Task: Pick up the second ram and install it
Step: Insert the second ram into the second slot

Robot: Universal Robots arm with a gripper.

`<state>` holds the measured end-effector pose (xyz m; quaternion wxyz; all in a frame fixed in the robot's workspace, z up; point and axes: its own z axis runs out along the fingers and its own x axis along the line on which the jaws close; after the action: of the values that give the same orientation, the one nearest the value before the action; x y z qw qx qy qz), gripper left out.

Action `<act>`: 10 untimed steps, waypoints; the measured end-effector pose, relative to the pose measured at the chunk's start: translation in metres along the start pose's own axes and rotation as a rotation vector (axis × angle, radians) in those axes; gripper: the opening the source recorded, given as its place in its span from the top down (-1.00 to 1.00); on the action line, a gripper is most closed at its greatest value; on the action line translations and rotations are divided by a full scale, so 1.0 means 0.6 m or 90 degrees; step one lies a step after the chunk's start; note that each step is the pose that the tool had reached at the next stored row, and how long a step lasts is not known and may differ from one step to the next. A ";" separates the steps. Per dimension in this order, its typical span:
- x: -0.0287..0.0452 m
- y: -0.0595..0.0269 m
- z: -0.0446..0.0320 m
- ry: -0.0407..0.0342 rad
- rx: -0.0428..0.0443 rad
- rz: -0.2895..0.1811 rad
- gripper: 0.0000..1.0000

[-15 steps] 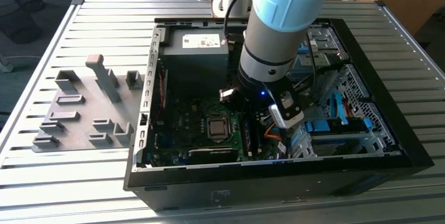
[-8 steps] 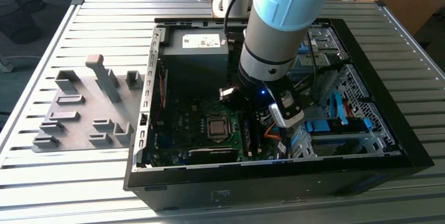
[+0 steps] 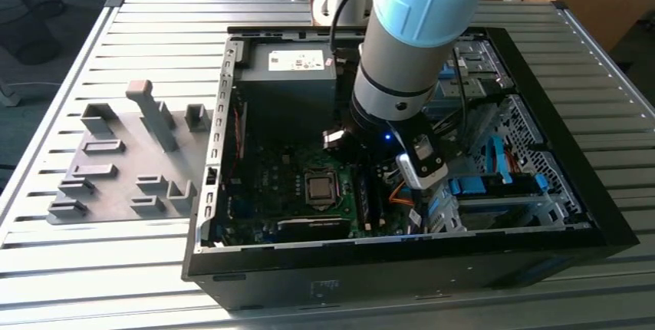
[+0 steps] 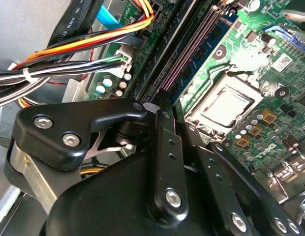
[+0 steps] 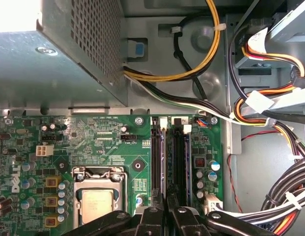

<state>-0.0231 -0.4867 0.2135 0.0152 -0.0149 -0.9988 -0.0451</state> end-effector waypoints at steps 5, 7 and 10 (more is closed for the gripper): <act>0.000 0.000 0.002 -0.0001 0.0000 0.002 0.73; 0.000 0.000 0.003 -0.0001 0.0001 0.002 0.73; 0.000 -0.001 0.004 0.0000 0.0004 0.002 0.73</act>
<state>-0.0229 -0.4869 0.2110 0.0152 -0.0165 -0.9987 -0.0448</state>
